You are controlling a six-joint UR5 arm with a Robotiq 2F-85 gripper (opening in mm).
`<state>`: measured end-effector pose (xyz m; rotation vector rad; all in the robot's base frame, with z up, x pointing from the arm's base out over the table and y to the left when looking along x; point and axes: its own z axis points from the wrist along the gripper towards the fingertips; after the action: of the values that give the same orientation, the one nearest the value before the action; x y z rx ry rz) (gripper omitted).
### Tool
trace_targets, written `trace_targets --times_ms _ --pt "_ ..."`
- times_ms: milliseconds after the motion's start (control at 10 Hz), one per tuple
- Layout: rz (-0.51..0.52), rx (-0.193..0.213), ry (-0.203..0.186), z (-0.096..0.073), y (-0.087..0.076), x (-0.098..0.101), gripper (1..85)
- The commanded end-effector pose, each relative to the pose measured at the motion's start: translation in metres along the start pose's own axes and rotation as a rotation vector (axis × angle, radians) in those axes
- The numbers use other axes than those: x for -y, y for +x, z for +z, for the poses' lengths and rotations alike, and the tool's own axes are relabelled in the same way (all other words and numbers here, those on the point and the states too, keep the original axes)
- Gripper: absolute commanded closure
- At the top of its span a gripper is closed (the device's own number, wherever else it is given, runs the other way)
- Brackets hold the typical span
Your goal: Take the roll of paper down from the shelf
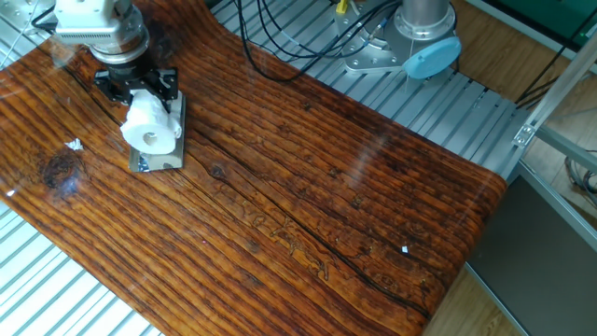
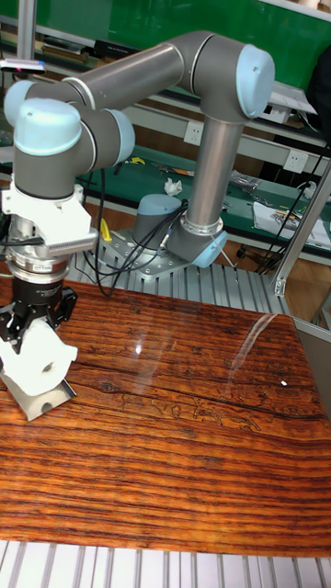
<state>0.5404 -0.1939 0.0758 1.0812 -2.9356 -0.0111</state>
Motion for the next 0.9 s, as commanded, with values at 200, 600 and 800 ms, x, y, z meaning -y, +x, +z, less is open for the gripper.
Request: trace_targets --times_ms 200,600,800 --pt "0.021 0.011 0.013 0.001 -0.025 -0.01 49.3" --pt "0.038 0.009 0.016 -0.008 -0.042 -0.018 52.7" --pt "0.038 0.019 0.02 -0.01 -0.052 -0.02 52.7"
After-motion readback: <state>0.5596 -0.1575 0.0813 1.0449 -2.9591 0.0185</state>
